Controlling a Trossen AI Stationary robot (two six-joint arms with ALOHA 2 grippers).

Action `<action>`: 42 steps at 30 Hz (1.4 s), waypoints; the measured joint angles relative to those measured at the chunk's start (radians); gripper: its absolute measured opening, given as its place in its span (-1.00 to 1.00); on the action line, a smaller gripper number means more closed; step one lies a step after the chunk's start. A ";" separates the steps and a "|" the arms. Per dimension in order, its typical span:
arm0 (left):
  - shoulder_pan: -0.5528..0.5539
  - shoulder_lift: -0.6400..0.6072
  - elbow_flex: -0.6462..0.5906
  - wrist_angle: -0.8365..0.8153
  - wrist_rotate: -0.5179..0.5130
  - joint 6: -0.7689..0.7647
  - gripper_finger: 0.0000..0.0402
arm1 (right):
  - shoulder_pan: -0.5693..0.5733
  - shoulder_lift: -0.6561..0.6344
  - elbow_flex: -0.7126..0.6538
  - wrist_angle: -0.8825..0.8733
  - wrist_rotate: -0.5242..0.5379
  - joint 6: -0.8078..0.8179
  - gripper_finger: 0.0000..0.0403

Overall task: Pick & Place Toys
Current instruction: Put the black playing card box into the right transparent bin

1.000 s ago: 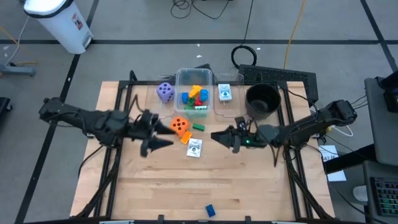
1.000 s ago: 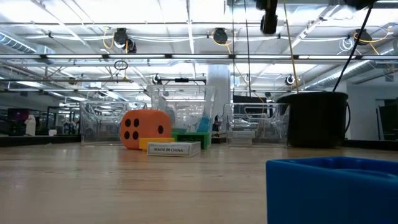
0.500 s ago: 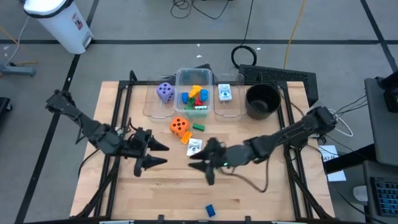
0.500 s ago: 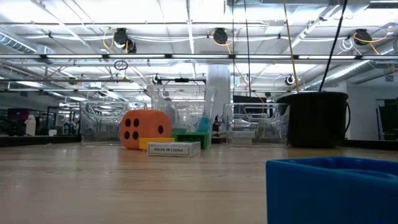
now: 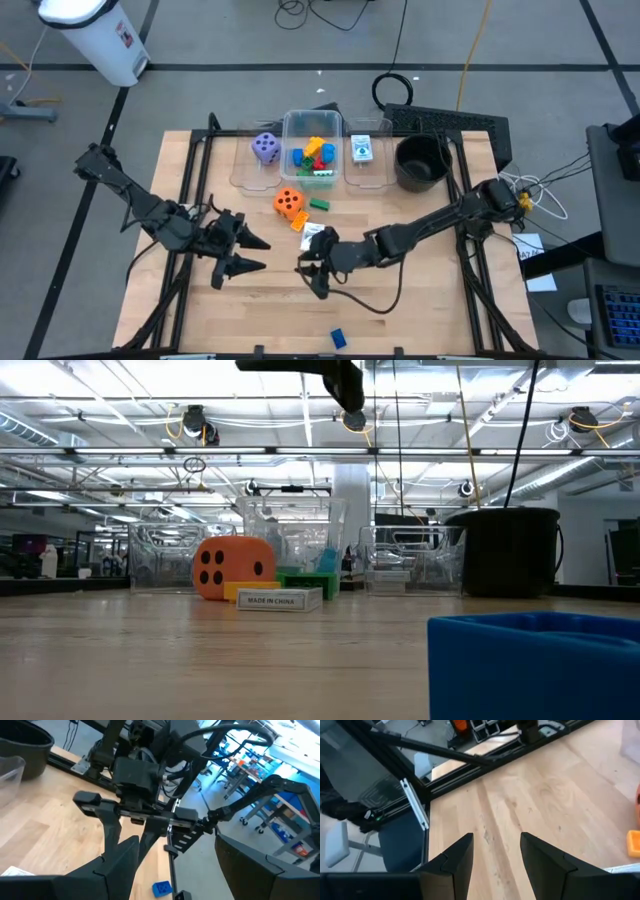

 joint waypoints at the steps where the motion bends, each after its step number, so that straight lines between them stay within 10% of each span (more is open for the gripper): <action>1: 0.000 0.000 0.000 -0.003 0.000 -0.009 0.34 | -0.007 -0.001 0.000 0.002 0.000 -0.003 -0.23; 23: 0.001 0.000 0.000 -0.035 -0.047 0.033 0.34 | -0.081 -0.002 -0.001 -0.193 0.002 -0.248 -0.23; 32: 0.001 0.004 0.000 -0.114 -0.091 -0.045 0.34 | -0.175 -0.002 -0.001 -0.203 -0.007 -0.081 -0.23; 42: 0.059 0.133 0.001 -0.271 -0.107 -0.129 0.34 | -0.256 -0.002 -0.001 -0.191 -0.286 -0.031 -0.10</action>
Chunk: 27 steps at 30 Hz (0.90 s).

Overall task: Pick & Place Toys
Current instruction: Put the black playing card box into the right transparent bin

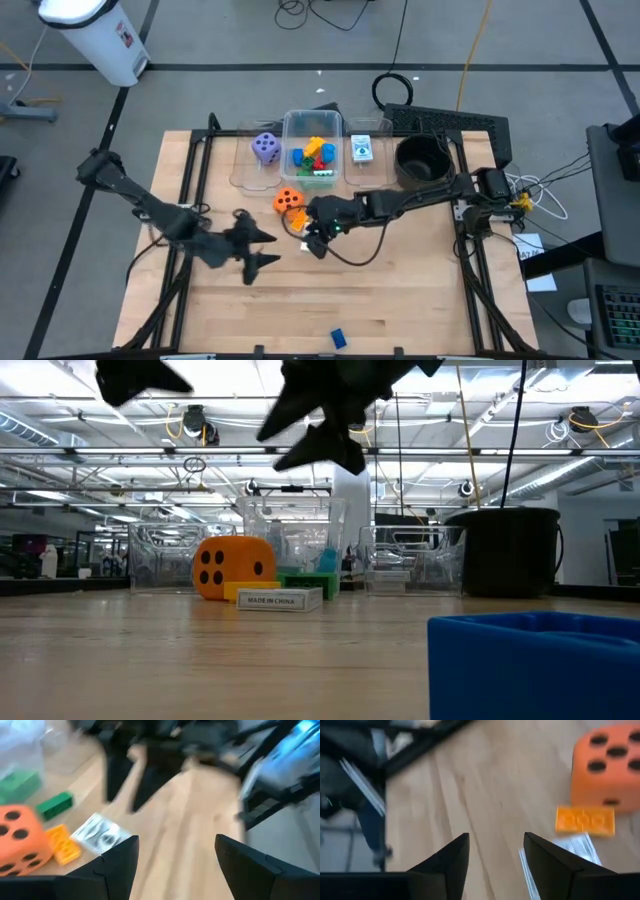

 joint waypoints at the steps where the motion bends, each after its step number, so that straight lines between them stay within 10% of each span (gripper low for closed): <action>1: 0.014 0.026 0.000 -0.010 0.008 -0.001 0.34 | 0.000 0.000 0.000 -0.029 -0.010 -0.016 -0.08; 8: 0.094 0.176 0.000 -0.081 0.092 -0.004 0.27 | 0.030 0.000 -0.001 -0.253 -0.013 -0.057 -0.04; 27: 0.345 0.518 0.000 0.030 0.287 -0.088 -0.50 | 0.245 -0.002 -0.001 -0.597 0.419 0.199 -0.30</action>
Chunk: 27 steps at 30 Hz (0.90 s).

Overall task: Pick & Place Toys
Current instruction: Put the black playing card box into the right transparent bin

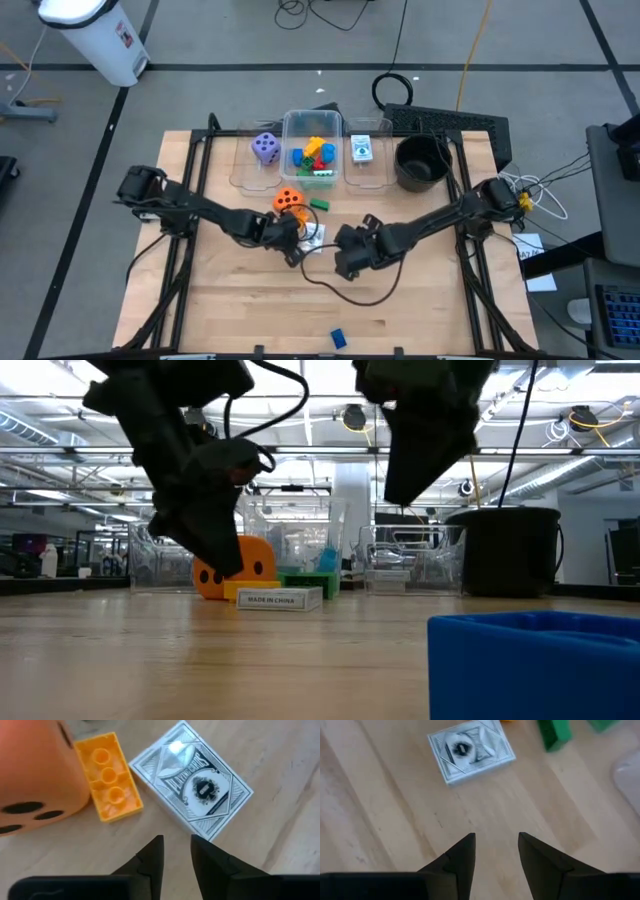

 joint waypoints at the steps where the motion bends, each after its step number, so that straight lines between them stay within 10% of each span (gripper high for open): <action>1: 0.007 0.008 0.000 0.019 0.011 0.004 -0.51 | 0.011 -0.007 0.000 -0.019 0.019 0.016 -0.30; 15: 0.035 0.048 0.000 0.024 0.015 0.016 -0.52 | 0.054 -0.181 -0.189 0.033 0.060 0.203 -0.31; 27: 0.037 0.101 0.000 0.051 0.031 0.006 -0.52 | 0.054 -0.433 -0.565 0.466 0.056 0.362 -0.31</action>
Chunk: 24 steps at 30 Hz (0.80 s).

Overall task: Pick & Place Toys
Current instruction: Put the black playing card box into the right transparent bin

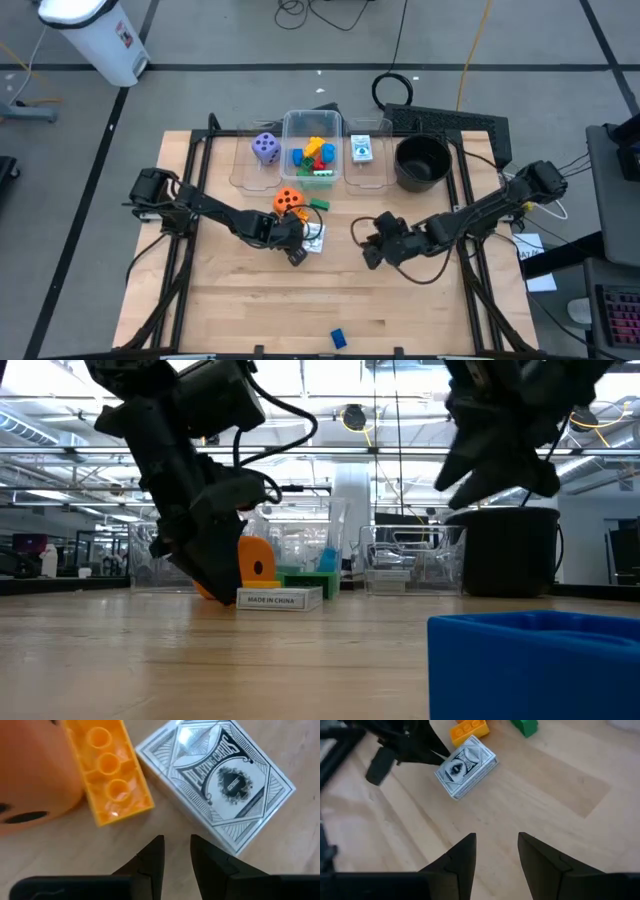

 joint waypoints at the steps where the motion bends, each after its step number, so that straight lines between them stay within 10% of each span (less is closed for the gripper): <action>1: 0.000 0.003 0.000 0.010 0.001 -0.004 -0.52 | 0.000 -0.016 -0.020 0.018 0.000 0.014 -0.31; 24: 0.007 0.005 0.045 0.365 0.130 0.110 -0.52 | -0.029 -0.071 -0.066 0.361 0.107 -0.167 -0.60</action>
